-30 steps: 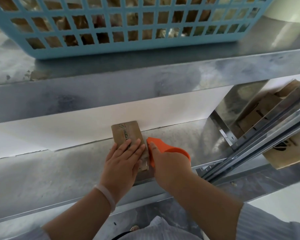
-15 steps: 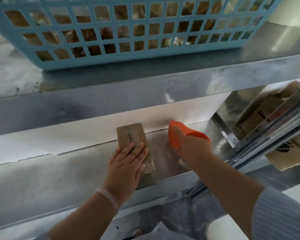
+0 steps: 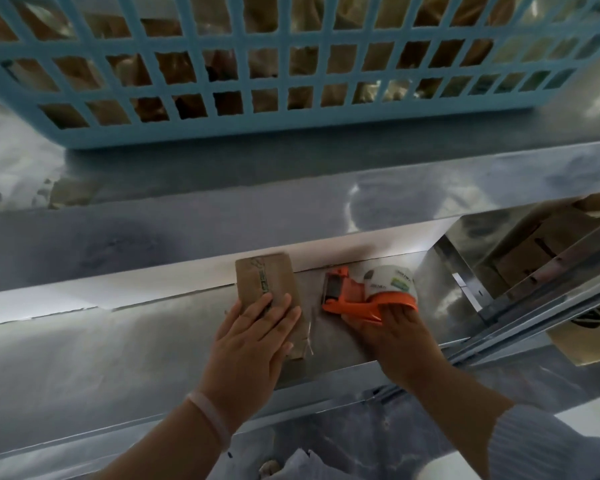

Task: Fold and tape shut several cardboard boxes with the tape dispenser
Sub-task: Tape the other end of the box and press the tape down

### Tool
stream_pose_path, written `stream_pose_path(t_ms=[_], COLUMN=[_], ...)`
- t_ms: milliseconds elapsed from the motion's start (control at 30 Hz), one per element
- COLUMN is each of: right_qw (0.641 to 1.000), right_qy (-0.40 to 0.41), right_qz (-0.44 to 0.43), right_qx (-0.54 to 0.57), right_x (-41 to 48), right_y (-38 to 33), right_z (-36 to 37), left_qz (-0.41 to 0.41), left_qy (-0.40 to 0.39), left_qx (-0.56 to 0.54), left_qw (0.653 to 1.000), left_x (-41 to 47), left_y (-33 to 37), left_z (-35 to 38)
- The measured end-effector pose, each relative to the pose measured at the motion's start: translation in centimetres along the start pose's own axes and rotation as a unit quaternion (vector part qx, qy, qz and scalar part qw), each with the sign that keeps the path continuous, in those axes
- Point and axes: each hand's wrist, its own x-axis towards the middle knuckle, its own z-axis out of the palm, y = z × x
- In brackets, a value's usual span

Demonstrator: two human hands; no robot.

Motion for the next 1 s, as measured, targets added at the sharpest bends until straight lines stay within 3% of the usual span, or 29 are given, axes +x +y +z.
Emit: stream_pose_path(t_ms=[300,433,533,667,733,800,867,933,1000], right_qw=[0.993,0.959,0.901,0.809,0.757,0.673,0.611,0.59,0.576], right_qy=[0.029,0.139,0.216,0.214,0.186,0.09,0.021,0.005,0.014], right_qz=[0.031,0.036,0.078,0.127,0.136,0.146,0.139,0.144,0.149], right_qx=[0.108,0.242,0.369,0.533,0.612,0.72,0.779,0.794,0.804], right_x=[0.2,-1.7,-1.7,-0.5,0.1,0.6,1.2,1.9,2.2], right_y=[0.4,0.7,-1.3,-5.9,-7.8,-9.5,-10.8,-11.6,-11.8], right_z=[-0.9,-2.1,-3.5,-6.3,-6.9,-7.8,-8.4,-8.2,-7.6], left_qz=[-0.037,-0.094,-0.117,-0.159,-0.256,-0.344,-0.367,-0.367,-0.364], left_qy=[-0.031,-0.029,0.029,0.075,0.073,0.061,0.059,0.052,0.049], left_qx=[-0.092,-0.232,-0.293,-0.289,-0.339,-0.396,-0.504,-0.566,-0.575], left_qw=[0.995,0.968,0.948,0.941,0.902,0.849,0.779,0.737,0.731], left_x=[0.5,0.8,0.5,-0.2,-0.5,-0.2,0.1,0.4,0.4], left_y=[-0.1,0.0,-0.1,0.6,1.4,1.8,2.0,2.3,2.3], left_z=[-0.4,-0.9,-1.1,-1.0,-1.1,-1.1,-0.8,-0.1,0.5])
